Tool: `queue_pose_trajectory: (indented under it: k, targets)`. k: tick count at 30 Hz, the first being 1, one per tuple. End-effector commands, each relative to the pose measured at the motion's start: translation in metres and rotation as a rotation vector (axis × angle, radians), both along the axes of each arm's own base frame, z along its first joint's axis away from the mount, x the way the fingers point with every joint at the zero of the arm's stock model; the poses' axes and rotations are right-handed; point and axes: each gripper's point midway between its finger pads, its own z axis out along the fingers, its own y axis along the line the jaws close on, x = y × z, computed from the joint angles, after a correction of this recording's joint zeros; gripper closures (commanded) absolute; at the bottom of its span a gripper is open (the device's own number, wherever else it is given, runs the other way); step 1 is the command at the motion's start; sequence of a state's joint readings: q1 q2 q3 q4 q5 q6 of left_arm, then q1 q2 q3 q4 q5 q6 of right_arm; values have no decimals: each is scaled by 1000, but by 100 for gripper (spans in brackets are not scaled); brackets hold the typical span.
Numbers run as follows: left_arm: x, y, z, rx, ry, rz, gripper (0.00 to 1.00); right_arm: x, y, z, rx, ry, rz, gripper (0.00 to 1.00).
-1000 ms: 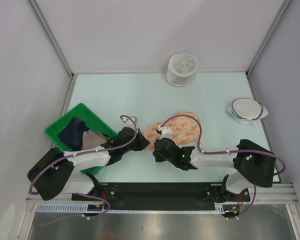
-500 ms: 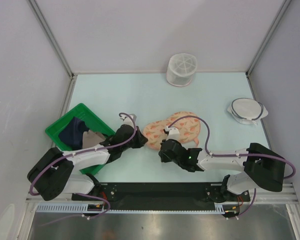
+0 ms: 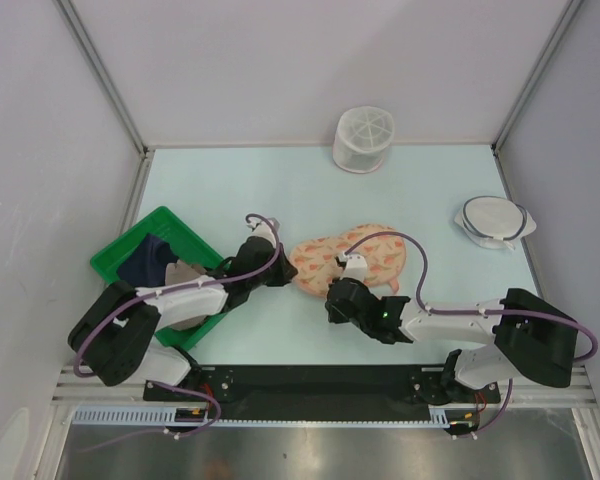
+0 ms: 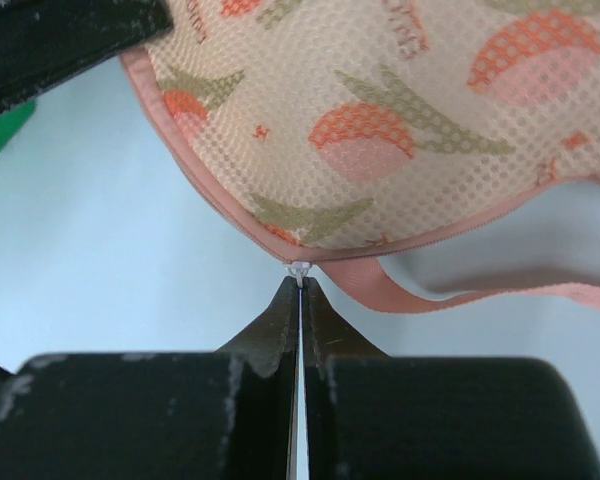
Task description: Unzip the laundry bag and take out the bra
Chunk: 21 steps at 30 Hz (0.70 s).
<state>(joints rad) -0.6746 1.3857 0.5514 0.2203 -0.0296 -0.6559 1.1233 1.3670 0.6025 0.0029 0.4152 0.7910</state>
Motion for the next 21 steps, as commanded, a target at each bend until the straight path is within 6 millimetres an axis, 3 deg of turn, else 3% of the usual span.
queue_pose_trajectory:
  k: [1,8,9,12,13,16,17,21]
  targets:
    - [38,-4,22,34,-98,19,100,1,-8,7,-3,-12,-28,100]
    - [59,-20,24,55,-103,-10,98,-2,-2,10,33,-7,-18,100]
    - [61,-21,28,54,-109,-10,93,-3,-1,9,32,-5,-16,100]
    - [62,-21,39,46,-127,-14,63,-3,5,8,49,-5,-4,100]
    - [59,-19,39,53,-124,-16,48,-3,8,9,54,-3,3,100]
    - [53,-12,45,56,-132,-8,31,-3,14,7,59,1,20,100]
    - [50,-9,52,49,-143,-6,29,-3,15,7,62,1,22,100]
    - [29,3,43,42,-111,0,26,0,26,6,61,-1,46,100]
